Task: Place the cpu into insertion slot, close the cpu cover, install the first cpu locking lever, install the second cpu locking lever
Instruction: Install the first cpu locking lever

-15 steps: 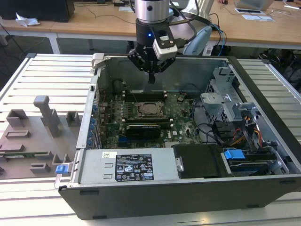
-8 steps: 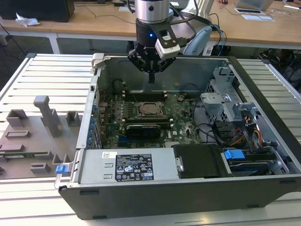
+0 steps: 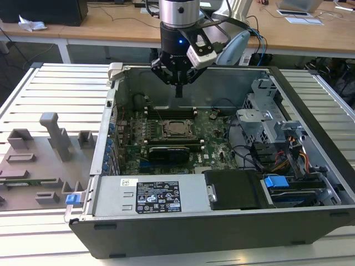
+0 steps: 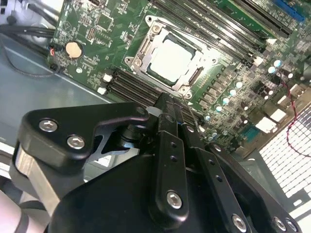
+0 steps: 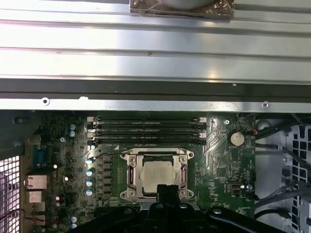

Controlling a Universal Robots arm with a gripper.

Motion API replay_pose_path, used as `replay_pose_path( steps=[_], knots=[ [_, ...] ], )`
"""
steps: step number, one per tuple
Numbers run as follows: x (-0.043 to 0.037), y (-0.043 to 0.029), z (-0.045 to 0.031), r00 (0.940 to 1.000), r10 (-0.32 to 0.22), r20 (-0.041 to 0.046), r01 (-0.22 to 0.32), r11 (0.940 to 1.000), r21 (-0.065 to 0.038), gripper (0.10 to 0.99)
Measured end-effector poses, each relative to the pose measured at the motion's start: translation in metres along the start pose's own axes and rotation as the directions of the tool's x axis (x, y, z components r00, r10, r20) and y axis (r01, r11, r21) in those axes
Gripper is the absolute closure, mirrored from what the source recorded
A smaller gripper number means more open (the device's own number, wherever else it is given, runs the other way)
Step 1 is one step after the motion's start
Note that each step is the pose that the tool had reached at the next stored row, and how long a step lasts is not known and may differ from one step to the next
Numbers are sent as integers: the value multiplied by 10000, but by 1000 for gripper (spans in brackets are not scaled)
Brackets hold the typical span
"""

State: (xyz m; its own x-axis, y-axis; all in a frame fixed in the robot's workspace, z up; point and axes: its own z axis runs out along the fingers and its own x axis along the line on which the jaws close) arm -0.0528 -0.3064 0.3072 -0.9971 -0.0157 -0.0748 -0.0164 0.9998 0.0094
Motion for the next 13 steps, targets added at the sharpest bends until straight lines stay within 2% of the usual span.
replay_pose_path(
  steps=[8, 13],
  knots=[
    [0, 0, 0, 9955, -950, -6, 949, 9955, -72, 980],
    [0, 0, 0, 9873, -1590, -6, 1590, 9872, -121, 980]
  ],
)
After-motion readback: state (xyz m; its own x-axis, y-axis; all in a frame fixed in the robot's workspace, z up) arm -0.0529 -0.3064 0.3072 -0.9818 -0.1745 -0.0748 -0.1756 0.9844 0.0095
